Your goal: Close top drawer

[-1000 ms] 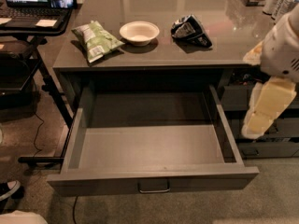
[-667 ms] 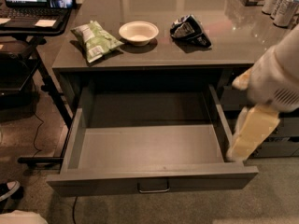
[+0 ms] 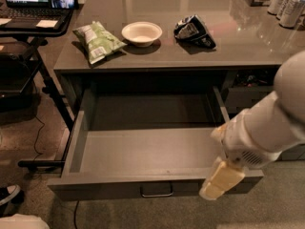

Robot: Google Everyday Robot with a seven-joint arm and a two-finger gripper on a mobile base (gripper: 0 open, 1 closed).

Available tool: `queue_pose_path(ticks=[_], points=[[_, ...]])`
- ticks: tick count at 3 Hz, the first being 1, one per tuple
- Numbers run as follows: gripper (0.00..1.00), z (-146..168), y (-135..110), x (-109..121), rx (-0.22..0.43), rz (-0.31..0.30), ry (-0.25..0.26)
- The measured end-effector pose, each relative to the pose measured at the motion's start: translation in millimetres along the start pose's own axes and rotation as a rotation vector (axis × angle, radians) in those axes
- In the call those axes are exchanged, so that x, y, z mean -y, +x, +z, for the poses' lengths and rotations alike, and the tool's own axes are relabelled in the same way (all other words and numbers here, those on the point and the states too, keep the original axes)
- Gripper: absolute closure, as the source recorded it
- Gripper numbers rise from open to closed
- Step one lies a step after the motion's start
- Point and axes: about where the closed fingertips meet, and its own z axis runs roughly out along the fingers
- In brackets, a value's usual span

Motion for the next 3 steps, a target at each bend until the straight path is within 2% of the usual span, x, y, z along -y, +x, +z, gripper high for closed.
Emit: queue_pose_path(ticks=[2, 3], points=[[0.64, 68, 23, -33, 0.05, 0.026, -0.059], [0.87, 101, 34, -39, 0.082, 0.016, -0.086]])
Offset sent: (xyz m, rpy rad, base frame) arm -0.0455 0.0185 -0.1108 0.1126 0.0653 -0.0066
